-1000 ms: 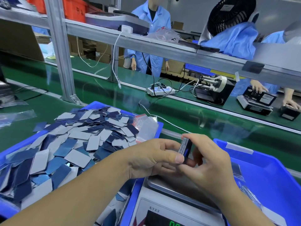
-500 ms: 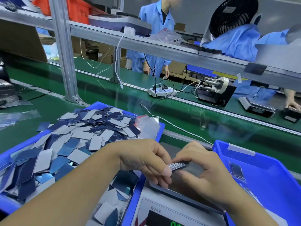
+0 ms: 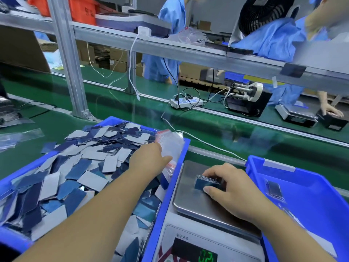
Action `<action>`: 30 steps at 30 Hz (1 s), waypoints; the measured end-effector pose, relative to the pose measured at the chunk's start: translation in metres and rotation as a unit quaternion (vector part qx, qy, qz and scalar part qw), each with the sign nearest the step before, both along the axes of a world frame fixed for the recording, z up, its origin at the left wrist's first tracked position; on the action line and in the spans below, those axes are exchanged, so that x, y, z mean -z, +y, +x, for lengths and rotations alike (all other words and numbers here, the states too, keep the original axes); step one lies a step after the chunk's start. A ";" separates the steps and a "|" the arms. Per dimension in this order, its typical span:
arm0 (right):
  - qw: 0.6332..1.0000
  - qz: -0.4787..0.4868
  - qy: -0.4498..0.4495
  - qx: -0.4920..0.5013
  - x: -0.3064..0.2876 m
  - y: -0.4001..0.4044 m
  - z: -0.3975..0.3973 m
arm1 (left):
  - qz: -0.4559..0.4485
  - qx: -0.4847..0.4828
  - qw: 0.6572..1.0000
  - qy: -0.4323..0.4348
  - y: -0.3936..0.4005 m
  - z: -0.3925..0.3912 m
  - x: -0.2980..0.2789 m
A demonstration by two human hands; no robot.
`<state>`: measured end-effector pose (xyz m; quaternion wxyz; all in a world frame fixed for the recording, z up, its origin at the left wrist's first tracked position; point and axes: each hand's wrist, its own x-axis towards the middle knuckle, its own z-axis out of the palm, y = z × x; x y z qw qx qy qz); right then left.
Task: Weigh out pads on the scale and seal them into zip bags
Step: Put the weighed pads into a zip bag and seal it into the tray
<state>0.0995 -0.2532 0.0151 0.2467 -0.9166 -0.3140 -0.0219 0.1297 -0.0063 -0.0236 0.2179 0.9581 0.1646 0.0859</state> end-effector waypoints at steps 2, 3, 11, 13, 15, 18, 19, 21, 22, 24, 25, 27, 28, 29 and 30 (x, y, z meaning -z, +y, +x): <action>1.000 -0.010 -0.011 -0.016 -0.001 0.001 -0.001 | 0.006 -0.010 1.000 0.000 -0.002 0.002 0.000; 1.000 -0.012 -0.013 -0.020 -0.002 0.001 -0.002 | -0.004 -0.013 1.000 0.001 -0.002 0.002 0.000; 1.000 -0.012 -0.021 -0.015 -0.001 0.000 -0.002 | -0.102 -0.029 0.994 -0.016 0.001 0.001 -0.004; 1.000 0.002 -0.015 -0.009 0.000 -0.001 -0.001 | -0.143 -0.033 0.988 -0.051 0.003 0.000 -0.007; 1.000 0.025 -0.009 -0.003 0.001 -0.002 0.000 | -0.158 -0.033 0.984 -0.074 0.005 -0.001 -0.010; 0.996 0.083 0.020 0.013 0.003 -0.002 0.001 | -0.176 -0.028 0.978 -0.104 0.004 -0.005 -0.015; 0.992 0.117 0.042 0.020 0.003 -0.002 0.001 | -0.215 -0.010 0.969 -0.119 0.002 -0.006 -0.018; 0.972 0.211 0.103 0.030 0.003 -0.001 0.002 | -0.356 0.059 0.922 -0.137 -0.005 -0.010 -0.025; 0.955 0.263 0.132 0.030 0.002 0.000 0.002 | -0.422 0.100 0.891 -0.130 -0.010 -0.014 -0.028; 0.919 0.353 0.171 0.024 0.001 0.000 0.003 | -0.497 0.172 0.845 -0.101 -0.020 -0.021 -0.031; 0.903 0.389 0.181 0.025 0.001 0.000 0.003 | -0.514 0.198 0.830 -0.086 -0.025 -0.024 -0.031; 0.874 0.446 0.191 0.030 -0.001 0.000 0.003 | -0.534 0.234 0.809 -0.068 -0.034 -0.028 -0.031; 0.862 0.467 0.195 0.032 -0.002 0.000 0.003 | -0.538 0.246 0.804 -0.067 -0.037 -0.029 -0.031; 0.852 0.484 0.197 0.034 -0.004 0.001 0.003 | -0.536 0.256 0.802 -0.069 -0.039 -0.030 -0.030; 0.845 0.496 0.199 0.036 -0.005 0.001 0.002 | -0.533 0.266 0.800 -0.070 -0.040 -0.031 -0.030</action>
